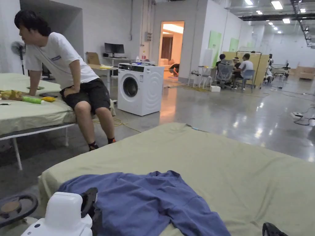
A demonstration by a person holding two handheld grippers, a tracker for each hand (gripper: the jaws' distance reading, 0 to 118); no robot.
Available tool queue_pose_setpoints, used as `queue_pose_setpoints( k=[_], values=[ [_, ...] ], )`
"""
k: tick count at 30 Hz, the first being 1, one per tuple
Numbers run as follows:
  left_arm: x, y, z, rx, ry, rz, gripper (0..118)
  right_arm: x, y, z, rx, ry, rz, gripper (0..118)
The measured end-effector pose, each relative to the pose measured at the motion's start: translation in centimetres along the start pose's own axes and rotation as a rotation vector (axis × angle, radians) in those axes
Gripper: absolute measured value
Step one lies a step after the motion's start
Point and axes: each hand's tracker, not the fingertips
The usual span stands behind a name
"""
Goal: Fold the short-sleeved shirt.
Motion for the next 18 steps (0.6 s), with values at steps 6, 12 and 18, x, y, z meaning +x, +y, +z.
queue_pose_setpoints(
  k=[6,12,18],
  values=[
    [-6.8,-2.3,-0.3,-0.090,-0.003,-0.065,0,-1.9,0.2,-2.2,-0.017,0.089,0.007,2],
    [-3.1,-3.5,-11.2,-0.277,-0.183,-0.099,0,-1.5,0.1,-5.7,-0.087,0.192,-0.015,2],
    [1.4,-5.9,-29.6,-0.558,-0.374,-0.186,0,0.3,-1.6,-9.4,-0.119,0.233,-0.073,2]
  ],
)
